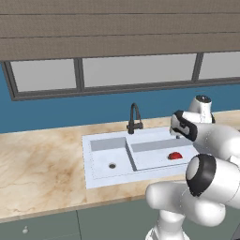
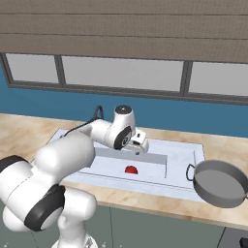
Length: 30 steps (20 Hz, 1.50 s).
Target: Dump the onion from the pot into the sink. Then turn on the water and wash the onion. Then turn off the water and put the onion back in the pot.
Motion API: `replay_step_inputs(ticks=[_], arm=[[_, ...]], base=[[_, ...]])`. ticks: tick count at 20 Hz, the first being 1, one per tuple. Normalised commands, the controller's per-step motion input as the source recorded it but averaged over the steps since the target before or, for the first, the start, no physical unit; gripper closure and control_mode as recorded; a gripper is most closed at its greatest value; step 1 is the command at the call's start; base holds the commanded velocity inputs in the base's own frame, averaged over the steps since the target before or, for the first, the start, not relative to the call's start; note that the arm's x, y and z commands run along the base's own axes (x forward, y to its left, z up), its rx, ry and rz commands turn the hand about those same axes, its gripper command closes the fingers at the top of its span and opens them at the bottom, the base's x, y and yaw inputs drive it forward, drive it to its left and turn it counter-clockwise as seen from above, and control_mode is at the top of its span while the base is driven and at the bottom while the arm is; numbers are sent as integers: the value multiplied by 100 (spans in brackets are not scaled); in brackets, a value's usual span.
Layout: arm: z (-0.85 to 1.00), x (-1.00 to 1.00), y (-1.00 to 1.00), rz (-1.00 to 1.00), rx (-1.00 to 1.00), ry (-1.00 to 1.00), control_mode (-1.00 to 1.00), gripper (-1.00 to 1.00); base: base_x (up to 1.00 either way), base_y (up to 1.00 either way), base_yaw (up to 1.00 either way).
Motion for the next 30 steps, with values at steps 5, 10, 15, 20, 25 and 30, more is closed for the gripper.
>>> replay_step_inputs(ticks=[5,10,15,20,25,30], arm=[[-20,-4,0,0,0,6,-100,-100],[-25,0,0,0,0,3,-100,-100],[-41,0,0,0,0,1,-100,-100],[-42,1,0,1,0,0,-100,-100],[-24,2,0,2,0,0,-100,-100],[-20,24,0,3,0,0,-100,-100]], base=[[0,0,0],[0,0,0],[0,0,0],[0,0,0],[0,0,0],[0,0,0]])
